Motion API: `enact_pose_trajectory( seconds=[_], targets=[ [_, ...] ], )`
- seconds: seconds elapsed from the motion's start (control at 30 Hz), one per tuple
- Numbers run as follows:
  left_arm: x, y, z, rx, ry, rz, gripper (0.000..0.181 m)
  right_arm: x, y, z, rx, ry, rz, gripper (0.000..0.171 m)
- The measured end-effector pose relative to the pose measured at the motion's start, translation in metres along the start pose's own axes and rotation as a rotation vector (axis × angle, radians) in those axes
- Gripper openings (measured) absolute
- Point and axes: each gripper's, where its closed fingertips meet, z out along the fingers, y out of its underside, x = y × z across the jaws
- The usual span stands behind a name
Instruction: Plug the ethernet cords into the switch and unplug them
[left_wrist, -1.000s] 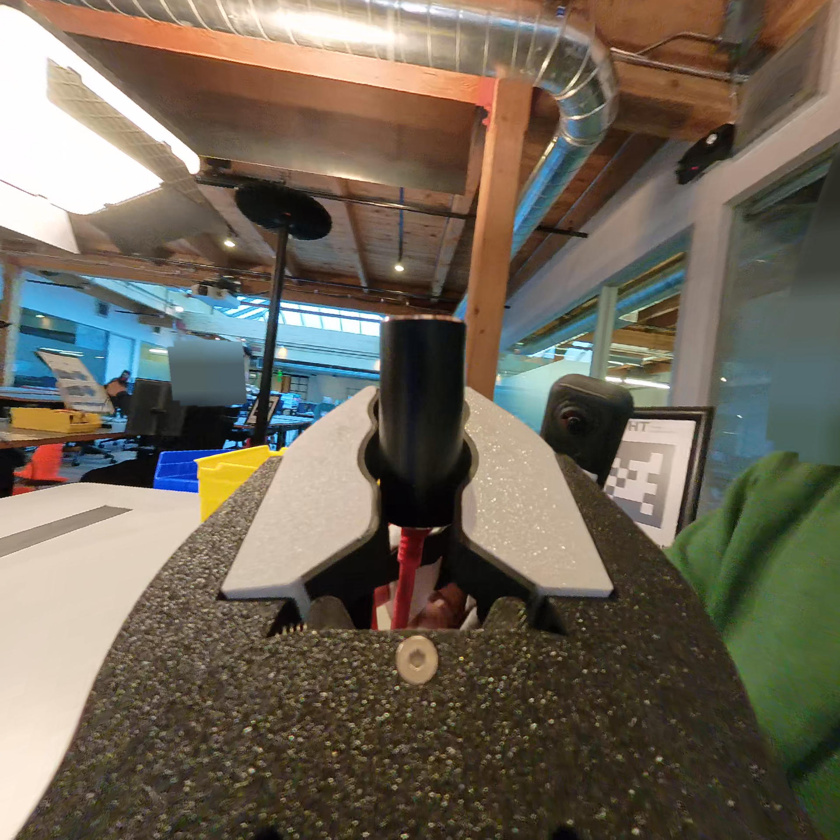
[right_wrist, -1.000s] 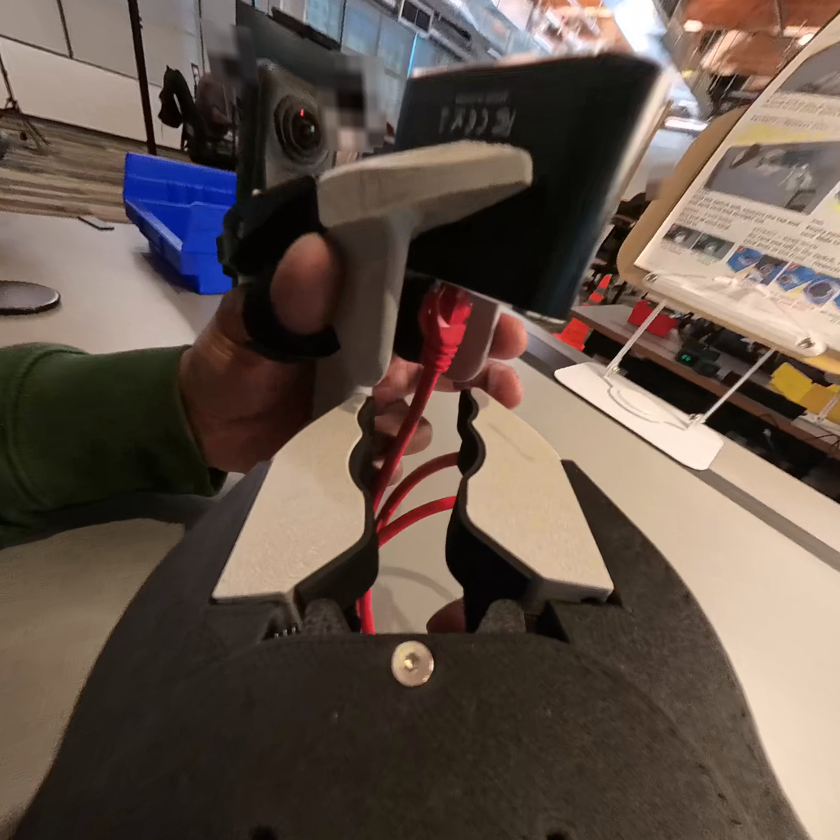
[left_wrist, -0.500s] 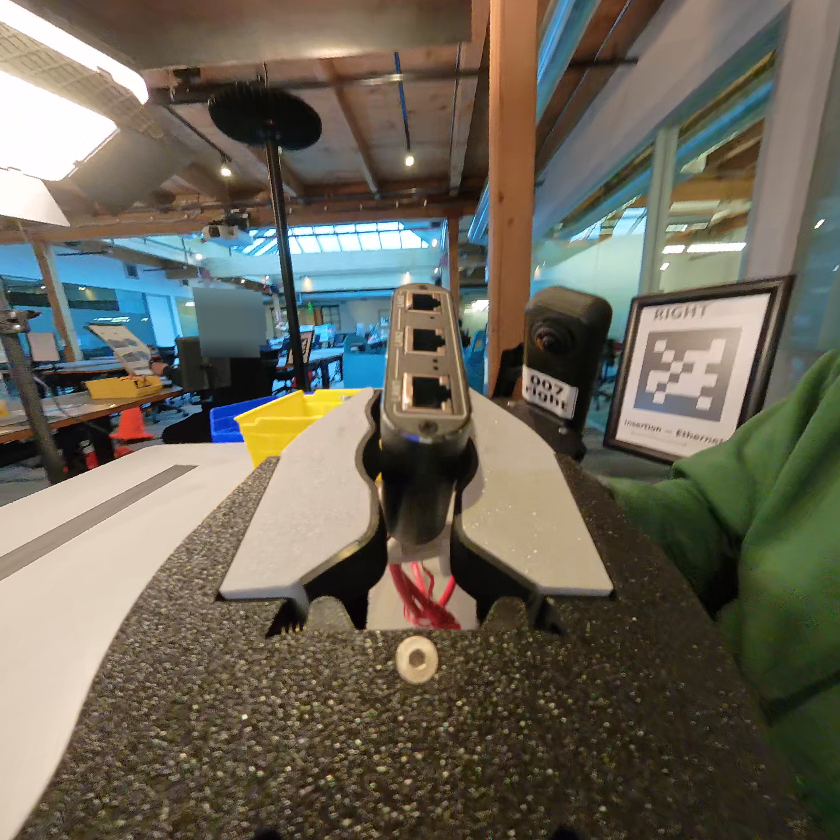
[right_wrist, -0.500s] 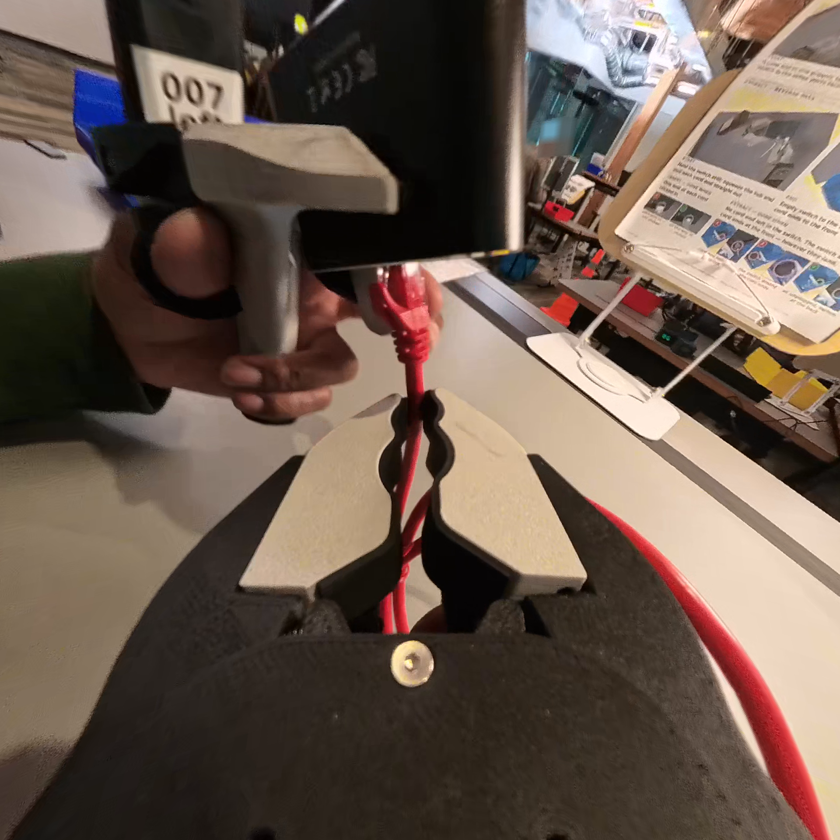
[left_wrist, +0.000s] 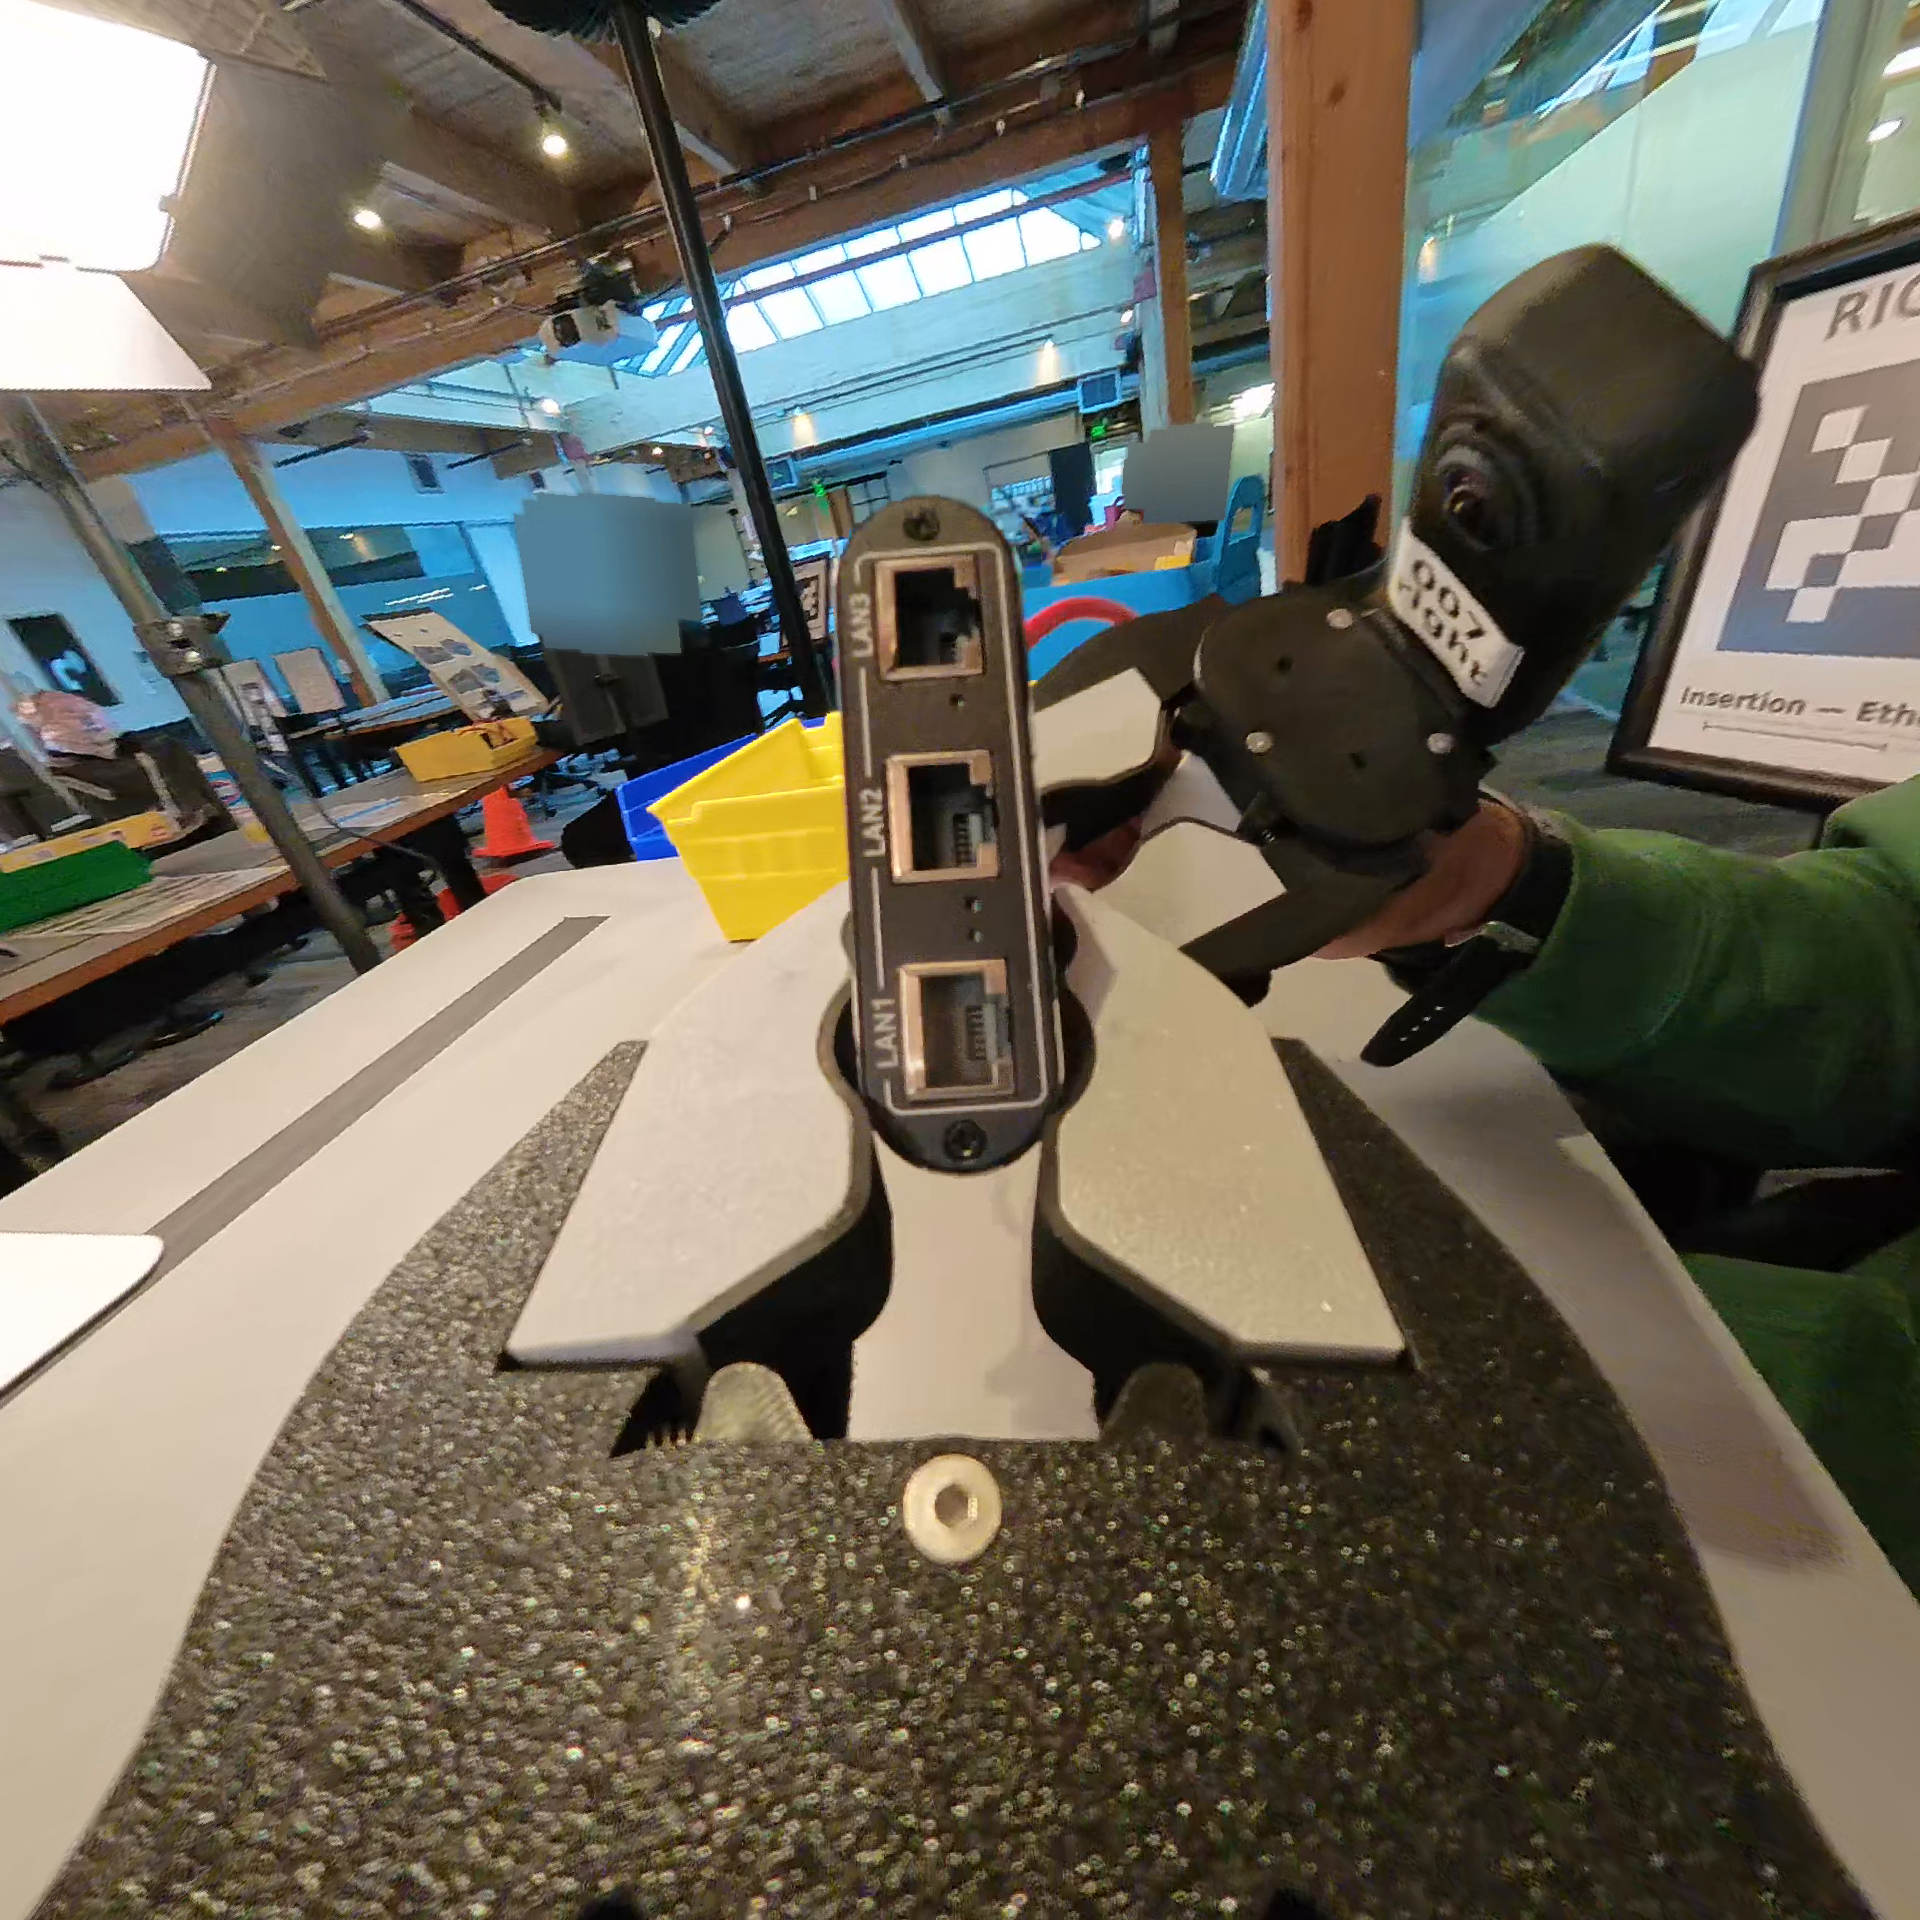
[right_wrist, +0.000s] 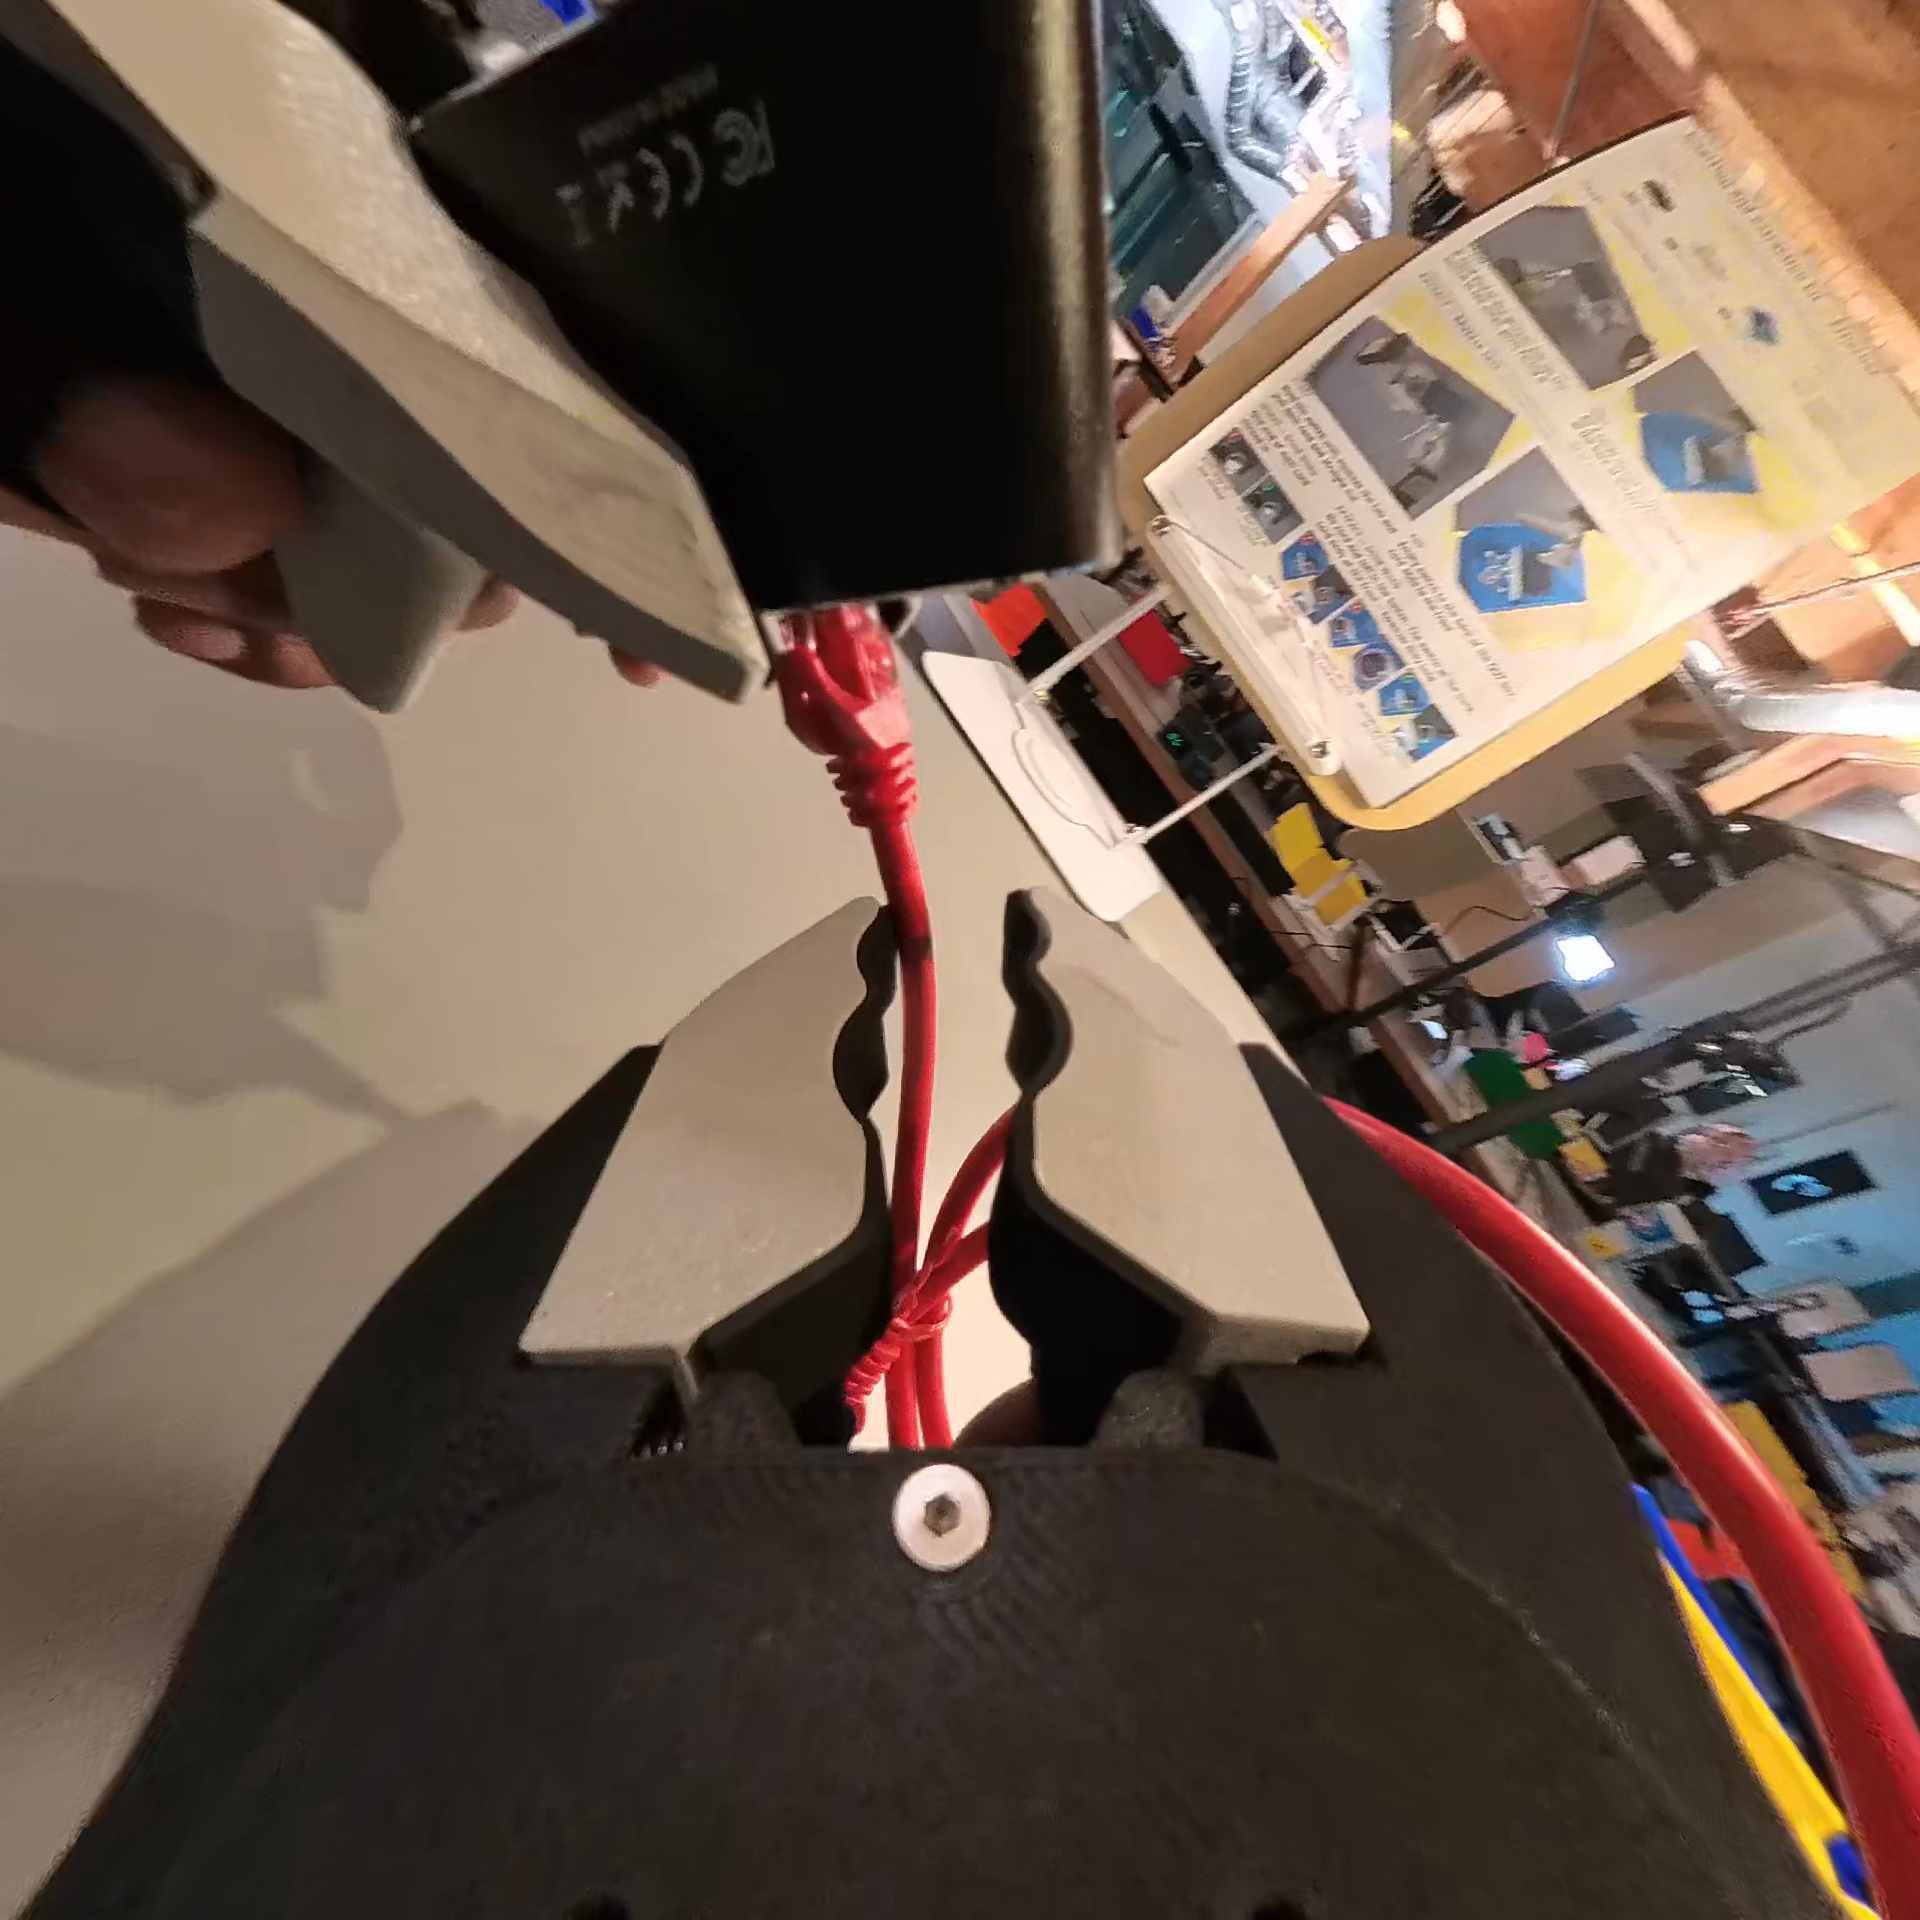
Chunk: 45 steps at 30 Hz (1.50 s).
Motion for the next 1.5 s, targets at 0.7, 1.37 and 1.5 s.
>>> enact_pose_trajectory(
  seconds=[0.7, 1.37, 1.5],
  targets=[
    [-0.034, -0.005, -0.015, 0.064, -0.161, -0.107, 0.028, -0.013, -0.031, -0.010, 0.192, -0.084, 0.216, 0.008],
    [-0.014, -0.013, -0.011, 0.157, 0.040, -0.273, 0.027, -0.017, -0.044, -0.006, 0.412, -0.399, 1.034, 0.032],
    [-0.019, -0.013, -0.012, 0.157, 0.011, -0.273, 0.027, -0.006, -0.049, -0.014, 0.482, -0.334, 0.990, 0.028]
  ],
)
